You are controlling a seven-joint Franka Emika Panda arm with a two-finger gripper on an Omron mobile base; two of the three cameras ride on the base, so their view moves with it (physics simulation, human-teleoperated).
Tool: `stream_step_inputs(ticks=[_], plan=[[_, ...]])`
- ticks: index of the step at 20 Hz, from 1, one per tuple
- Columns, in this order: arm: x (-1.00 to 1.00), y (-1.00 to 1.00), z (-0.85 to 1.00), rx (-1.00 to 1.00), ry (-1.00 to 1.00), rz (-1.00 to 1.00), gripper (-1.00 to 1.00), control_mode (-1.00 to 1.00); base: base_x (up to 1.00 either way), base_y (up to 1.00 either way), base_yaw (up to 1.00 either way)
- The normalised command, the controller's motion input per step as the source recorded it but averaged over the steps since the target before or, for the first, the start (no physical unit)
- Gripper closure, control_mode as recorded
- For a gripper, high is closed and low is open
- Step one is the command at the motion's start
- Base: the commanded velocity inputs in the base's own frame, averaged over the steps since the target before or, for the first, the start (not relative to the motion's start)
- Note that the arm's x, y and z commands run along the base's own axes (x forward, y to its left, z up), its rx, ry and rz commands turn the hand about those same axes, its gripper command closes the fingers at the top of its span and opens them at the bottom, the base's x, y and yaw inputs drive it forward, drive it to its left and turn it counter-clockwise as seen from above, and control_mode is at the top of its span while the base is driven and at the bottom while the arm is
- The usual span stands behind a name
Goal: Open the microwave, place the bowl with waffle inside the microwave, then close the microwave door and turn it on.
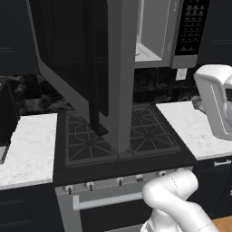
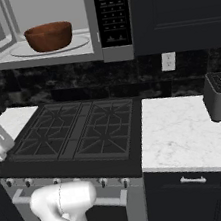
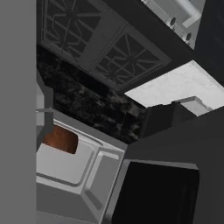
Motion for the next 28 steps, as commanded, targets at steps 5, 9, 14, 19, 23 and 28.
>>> stream_step_inputs(ticks=[5,9,14,19,23,28], plan=[[-0.69,0.03,0.0,0.01,0.03,-0.03,1.0,-1.0,0.0,0.0,0.0],[-0.33,0.46,-0.02,0.0,0.0,-0.08,1.0,-1.0,0.0,0.0,0.0],[-0.2,0.37,0.0,0.0,0.03,-0.23,1.0,-1.0,0.0,0.0,0.0],[-0.68,0.18,0.0,0.0,0.03,-0.28,1.0,-1.0,0.0,0.0,0.0],[-0.62,0.36,0.0,0.0,0.0,-0.25,1.0,-1.0,0.0,0.0,0.0],[-0.15,0.55,0.0,-0.03,-0.02,-0.19,1.0,-1.0,0.0,0.0,0.0]])
